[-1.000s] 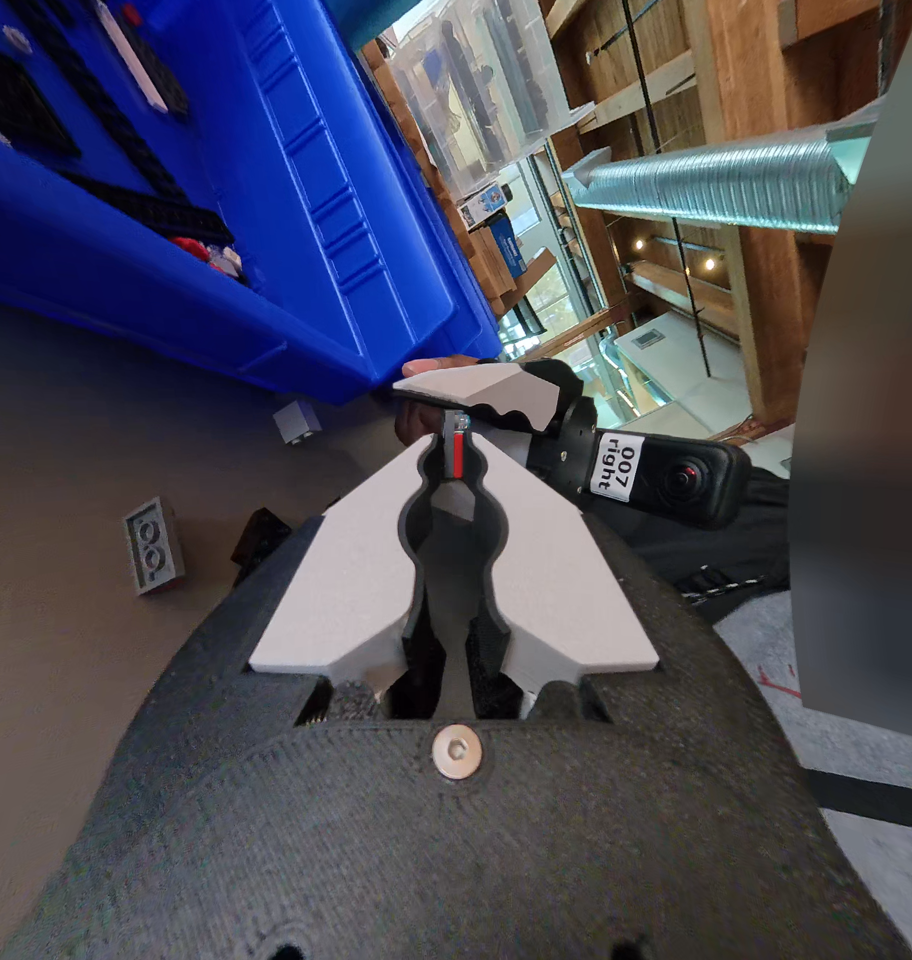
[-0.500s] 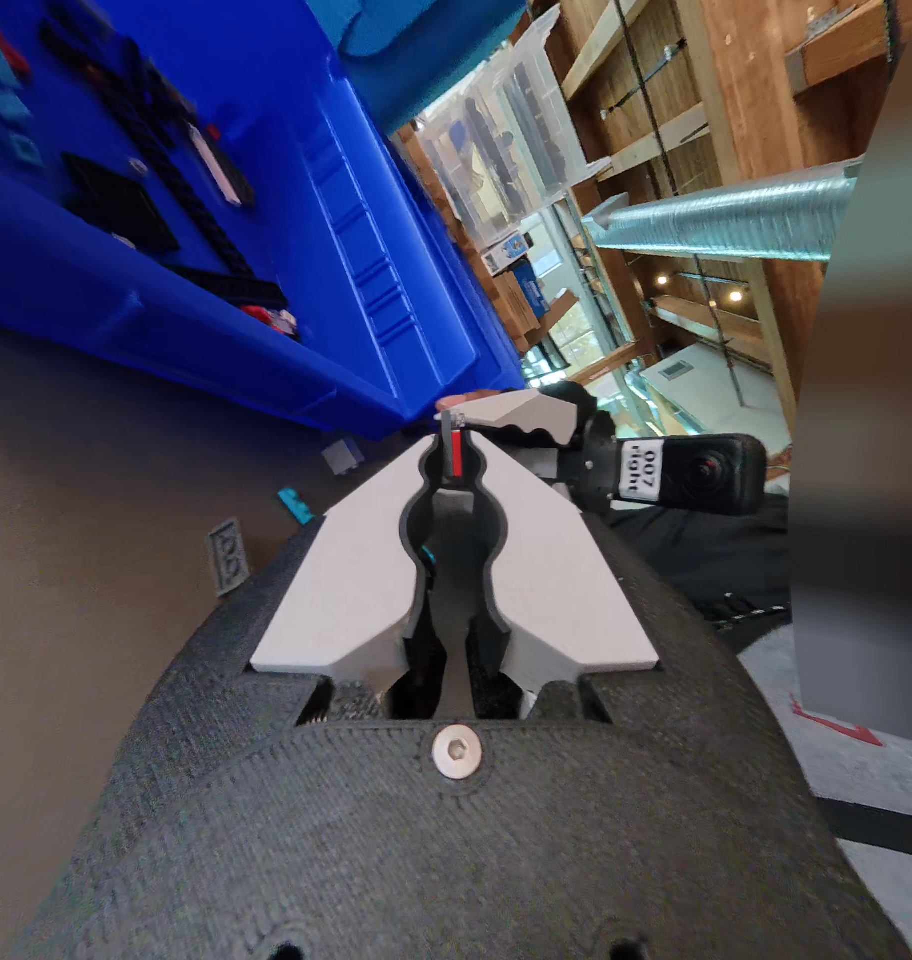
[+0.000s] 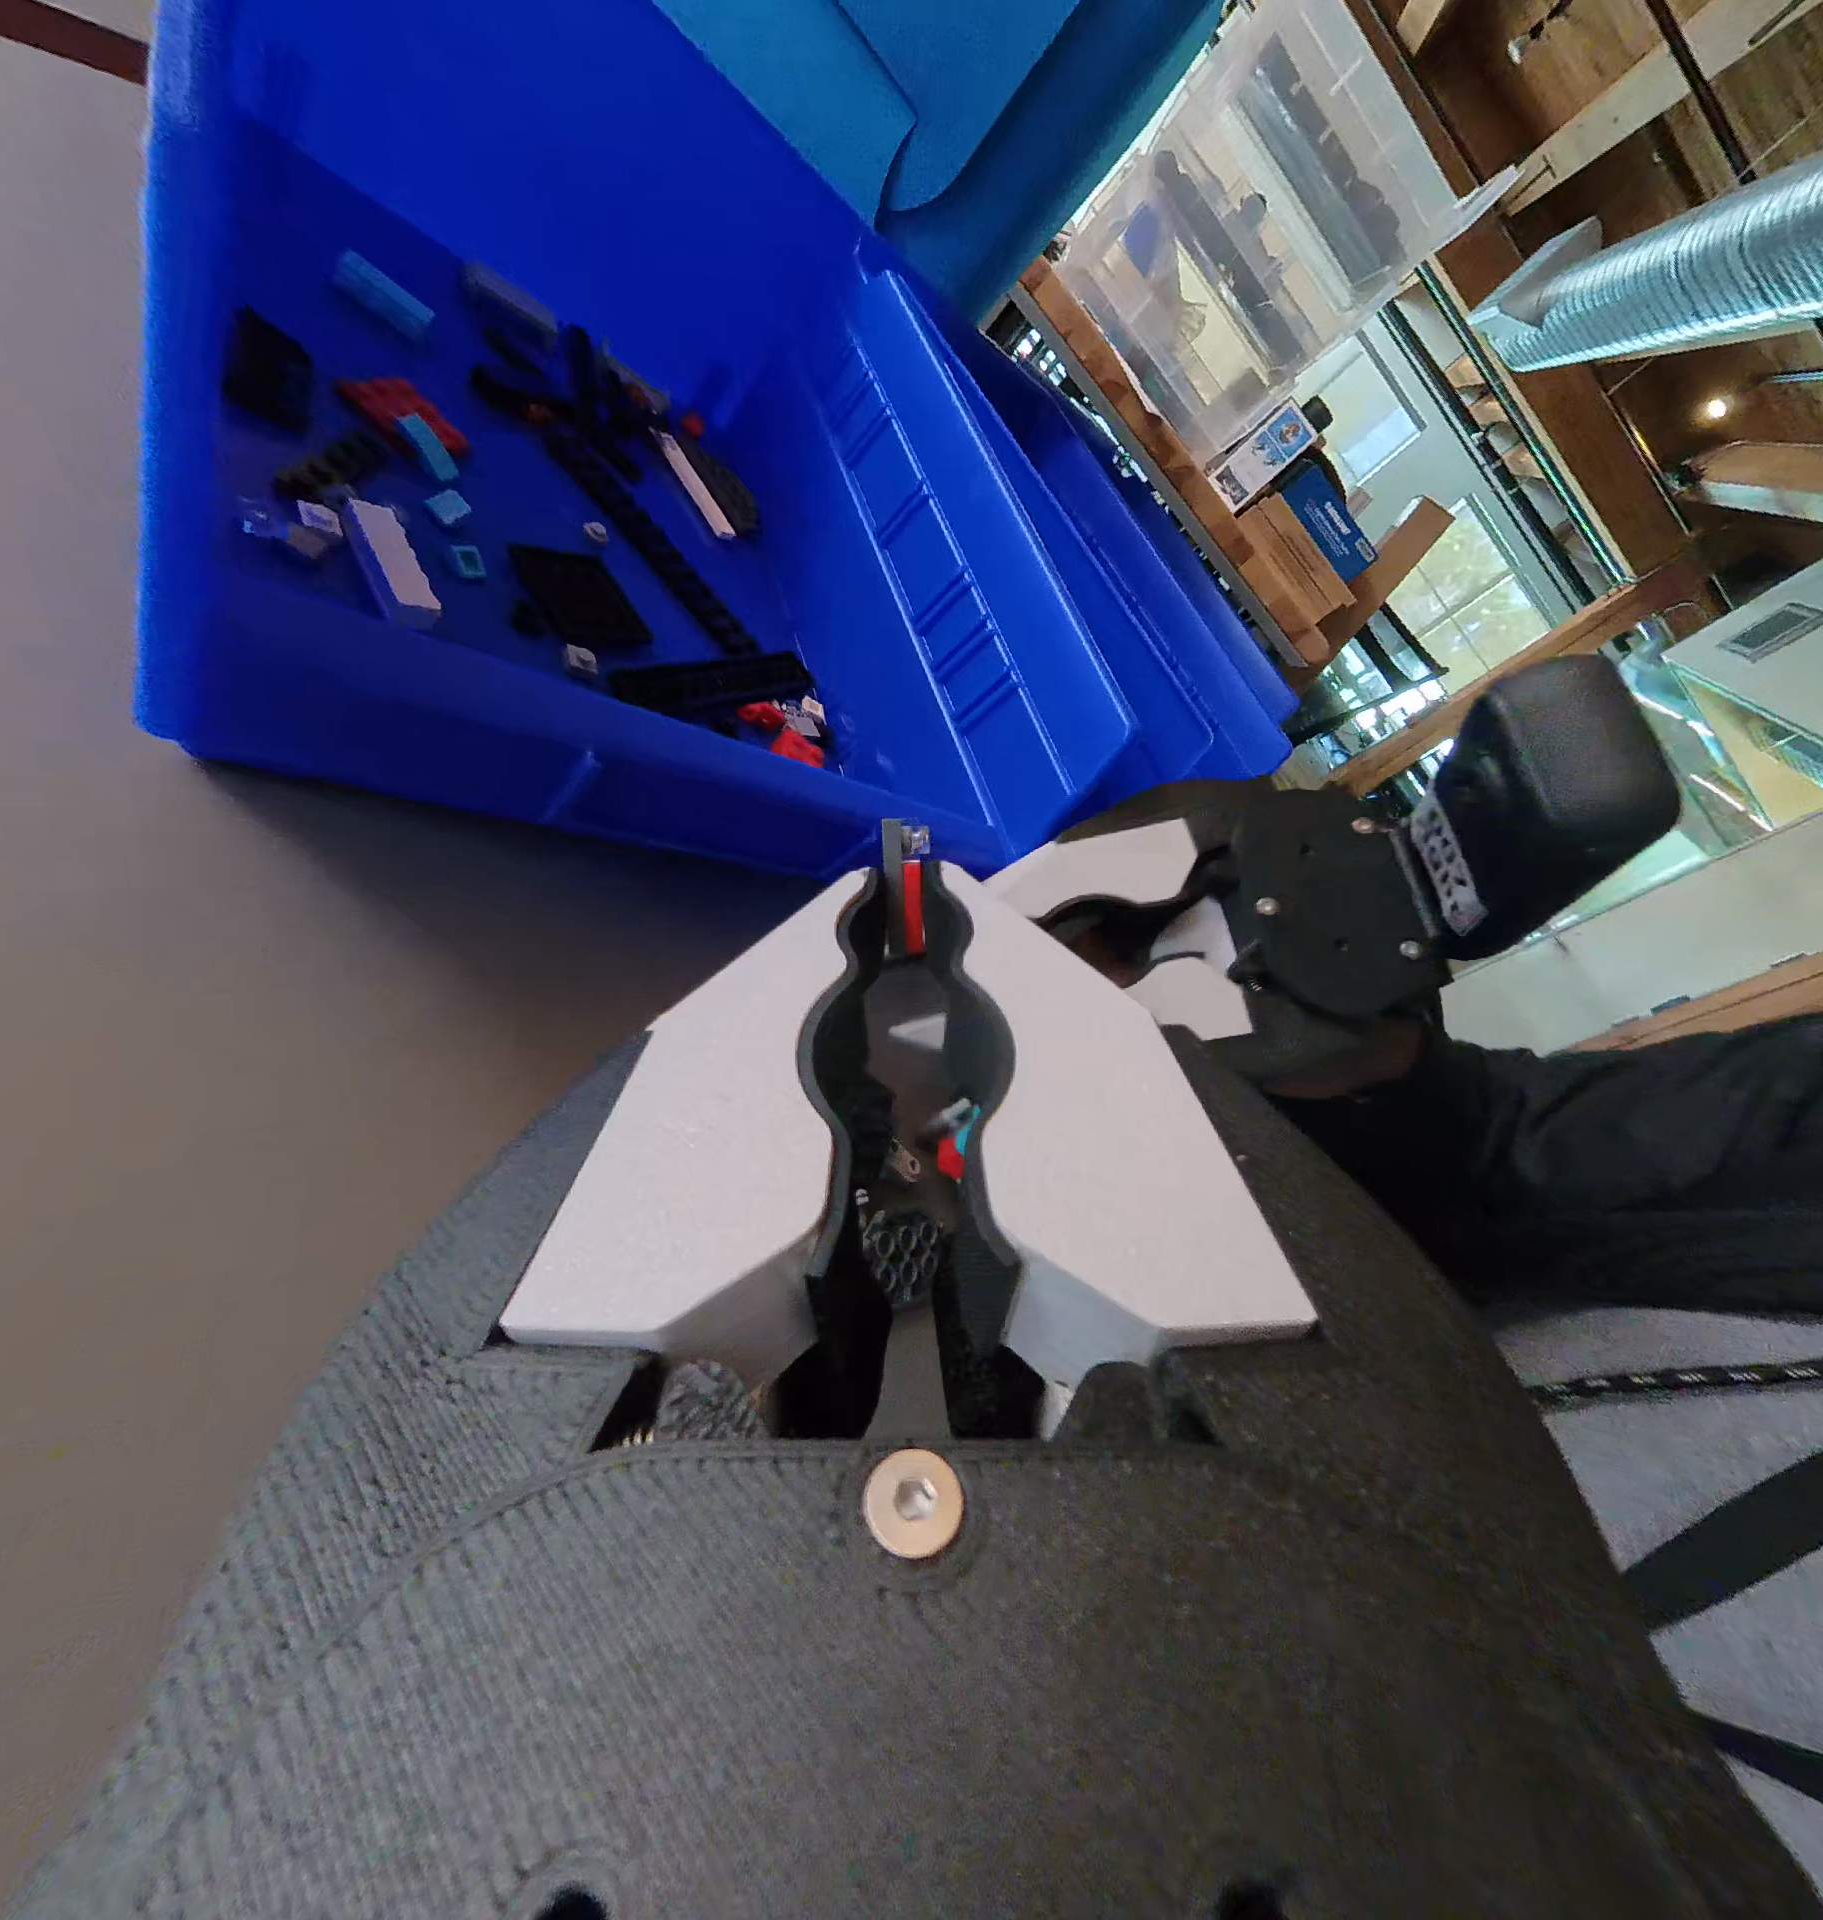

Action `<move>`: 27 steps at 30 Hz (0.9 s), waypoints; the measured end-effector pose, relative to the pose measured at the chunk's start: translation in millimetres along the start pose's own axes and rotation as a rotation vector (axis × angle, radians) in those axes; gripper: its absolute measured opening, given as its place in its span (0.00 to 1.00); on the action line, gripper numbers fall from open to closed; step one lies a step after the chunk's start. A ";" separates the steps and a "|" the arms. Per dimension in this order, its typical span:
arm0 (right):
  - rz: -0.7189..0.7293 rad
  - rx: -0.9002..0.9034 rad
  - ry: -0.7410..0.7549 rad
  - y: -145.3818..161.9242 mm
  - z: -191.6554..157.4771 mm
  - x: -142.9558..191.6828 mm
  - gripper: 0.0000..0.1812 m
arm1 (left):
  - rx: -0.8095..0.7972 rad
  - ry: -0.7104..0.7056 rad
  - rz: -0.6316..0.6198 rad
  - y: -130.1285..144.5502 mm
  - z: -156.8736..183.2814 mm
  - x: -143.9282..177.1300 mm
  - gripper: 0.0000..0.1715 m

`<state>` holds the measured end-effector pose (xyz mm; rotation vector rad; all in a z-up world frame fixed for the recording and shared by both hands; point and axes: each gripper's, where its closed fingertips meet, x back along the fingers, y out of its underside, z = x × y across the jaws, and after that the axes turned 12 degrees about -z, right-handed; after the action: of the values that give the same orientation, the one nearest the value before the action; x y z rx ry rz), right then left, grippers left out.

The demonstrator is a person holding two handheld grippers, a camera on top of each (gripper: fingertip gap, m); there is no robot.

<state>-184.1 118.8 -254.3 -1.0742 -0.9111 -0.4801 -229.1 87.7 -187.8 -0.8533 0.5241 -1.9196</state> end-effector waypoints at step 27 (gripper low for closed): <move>0.014 -0.109 -0.077 -12.3 -7.4 -22.0 0.15 | -0.009 0.037 0.004 1.2 8.0 -2.2 0.04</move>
<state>-202.5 105.1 -267.1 -1.2042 -0.9530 -0.4837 -221.8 89.0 -184.1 -0.8231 0.5565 -1.9340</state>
